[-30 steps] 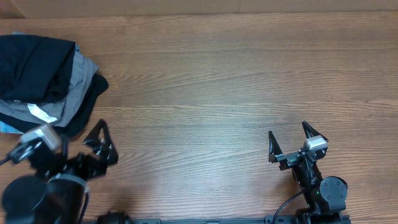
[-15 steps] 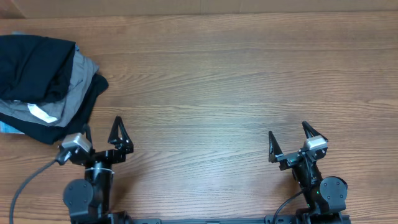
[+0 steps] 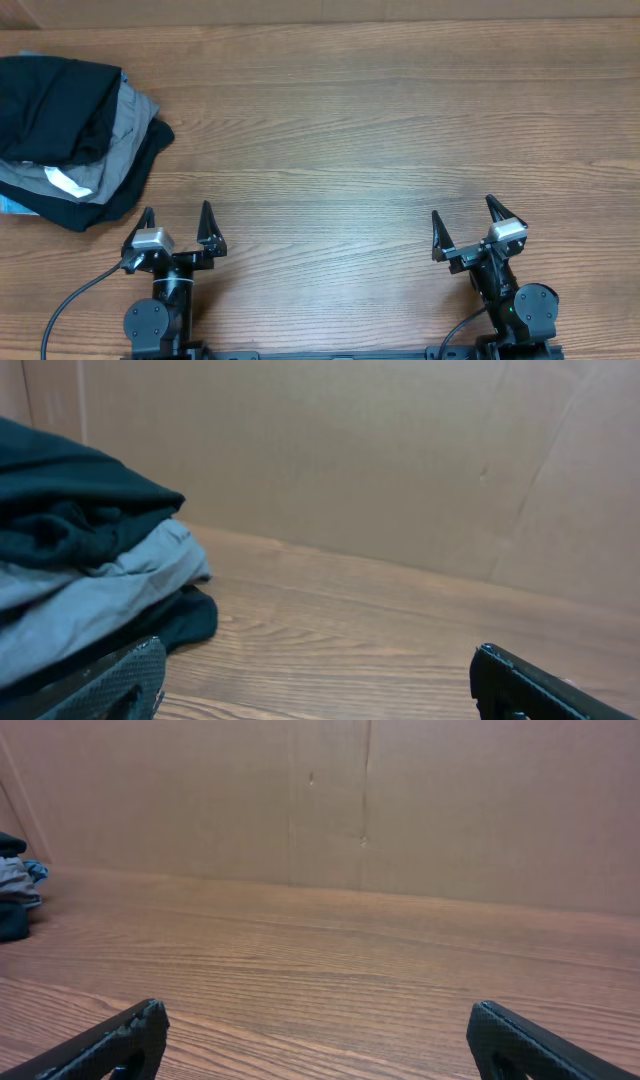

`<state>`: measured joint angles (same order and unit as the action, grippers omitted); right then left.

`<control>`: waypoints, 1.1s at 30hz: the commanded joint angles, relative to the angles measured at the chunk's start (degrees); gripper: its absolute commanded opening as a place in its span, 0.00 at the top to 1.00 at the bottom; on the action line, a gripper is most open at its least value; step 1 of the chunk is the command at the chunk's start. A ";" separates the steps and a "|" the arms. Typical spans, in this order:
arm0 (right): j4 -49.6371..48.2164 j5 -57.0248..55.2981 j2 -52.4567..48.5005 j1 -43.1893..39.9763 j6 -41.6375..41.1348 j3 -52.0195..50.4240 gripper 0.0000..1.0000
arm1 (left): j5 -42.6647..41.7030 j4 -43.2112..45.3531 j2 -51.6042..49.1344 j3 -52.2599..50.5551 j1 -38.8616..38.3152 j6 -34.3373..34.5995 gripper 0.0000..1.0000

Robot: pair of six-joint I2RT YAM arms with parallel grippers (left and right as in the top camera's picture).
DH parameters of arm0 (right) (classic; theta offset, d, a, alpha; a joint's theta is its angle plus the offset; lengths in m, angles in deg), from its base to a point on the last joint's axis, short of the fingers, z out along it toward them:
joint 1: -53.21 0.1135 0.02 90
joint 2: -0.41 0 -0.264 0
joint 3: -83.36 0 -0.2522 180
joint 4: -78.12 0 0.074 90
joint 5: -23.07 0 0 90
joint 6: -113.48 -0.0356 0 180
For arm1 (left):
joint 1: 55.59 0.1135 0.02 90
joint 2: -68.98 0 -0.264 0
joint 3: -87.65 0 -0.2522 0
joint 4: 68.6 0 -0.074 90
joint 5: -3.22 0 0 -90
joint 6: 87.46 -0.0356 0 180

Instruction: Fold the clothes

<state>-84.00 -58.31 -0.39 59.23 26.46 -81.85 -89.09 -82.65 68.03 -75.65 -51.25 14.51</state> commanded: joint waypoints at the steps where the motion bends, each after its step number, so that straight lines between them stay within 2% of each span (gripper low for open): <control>1: -0.24 -0.02 0.63 -0.09 -0.42 -0.59 0.00 | 0.81 0.52 0.79 -2.32 -0.31 -7.15 0.00; 6: -0.24 -0.02 0.61 -0.09 -0.42 -0.59 0.00 | 0.83 -4.15 0.79 -2.67 -0.31 -10.38 0.00; 9: -0.24 -0.02 0.61 -0.09 -0.42 -0.59 0.00 | 0.83 -4.00 0.76 -2.67 -0.31 -11.82 0.00; 33: -0.24 -0.02 0.61 -0.09 -0.42 -0.59 0.00 | 0.83 -4.02 0.68 -2.67 -0.28 -11.78 0.00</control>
<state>-84.00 -58.33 -0.39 59.25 26.44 -81.85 -88.87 -86.67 68.12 -77.99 -51.25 3.80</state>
